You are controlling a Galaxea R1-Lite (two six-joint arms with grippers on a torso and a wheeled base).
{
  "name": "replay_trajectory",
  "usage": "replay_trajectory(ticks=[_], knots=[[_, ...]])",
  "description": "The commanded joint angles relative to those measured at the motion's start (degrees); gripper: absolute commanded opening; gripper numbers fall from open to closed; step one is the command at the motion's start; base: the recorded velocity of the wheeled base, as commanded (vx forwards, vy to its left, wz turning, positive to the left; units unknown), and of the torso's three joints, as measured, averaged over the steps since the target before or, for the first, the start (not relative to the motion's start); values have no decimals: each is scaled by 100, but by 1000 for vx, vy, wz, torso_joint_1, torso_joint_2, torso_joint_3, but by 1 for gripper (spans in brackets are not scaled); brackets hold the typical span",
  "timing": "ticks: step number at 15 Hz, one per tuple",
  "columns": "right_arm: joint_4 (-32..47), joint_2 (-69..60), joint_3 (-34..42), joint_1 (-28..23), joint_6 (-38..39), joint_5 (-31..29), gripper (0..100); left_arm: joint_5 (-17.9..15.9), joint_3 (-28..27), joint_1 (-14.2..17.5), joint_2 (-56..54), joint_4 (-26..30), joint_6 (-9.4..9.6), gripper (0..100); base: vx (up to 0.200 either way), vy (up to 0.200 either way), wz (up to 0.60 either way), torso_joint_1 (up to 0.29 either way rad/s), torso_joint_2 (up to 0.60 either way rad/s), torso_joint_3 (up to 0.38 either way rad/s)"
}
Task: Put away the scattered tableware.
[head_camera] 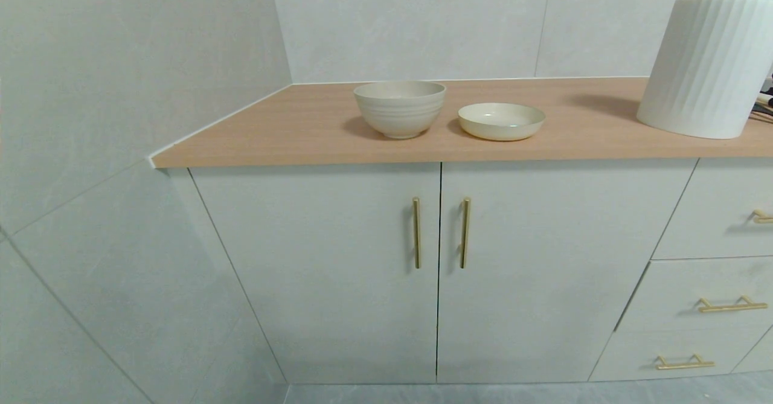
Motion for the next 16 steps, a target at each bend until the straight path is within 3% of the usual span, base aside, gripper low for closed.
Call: replay_trajectory(ticks=[1,3,7,9,10,11,13,14,16], knots=[[-94,5,-105,0,13,60,100,-2,1,2,9,-1,-1,100,0,0,0,0,0,0],[-112,374,-799,44,286,930,100,-2,1,2,9,-1,-1,100,0,0,0,0,0,0],[-130,1903,-966,123,294,1870,100,-2,1,2,9,-1,-1,100,0,0,0,0,0,0],[-156,3011,-1379,431,303,2275,100,-11,1,2,9,-1,17,100,0,0,0,0,0,0],[-156,3248,-1467,581,303,2292,100,-11,1,2,9,-1,34,100,0,0,0,0,0,0],[-156,4127,-1880,1380,330,2196,100,-11,1,2,9,-1,105,100,0,0,0,0,0,0],[-341,5252,-2346,2215,347,1686,100,-11,1,2,9,-1,96,100,0,0,0,0,0,0],[-675,5665,-2398,2523,338,1361,100,-11,1,2,9,-1,87,100,0,0,0,0,0,0],[-1597,6597,-2530,2672,338,1273,100,-11,1,2,9,-1,78,100,0,0,0,0,0,0]])
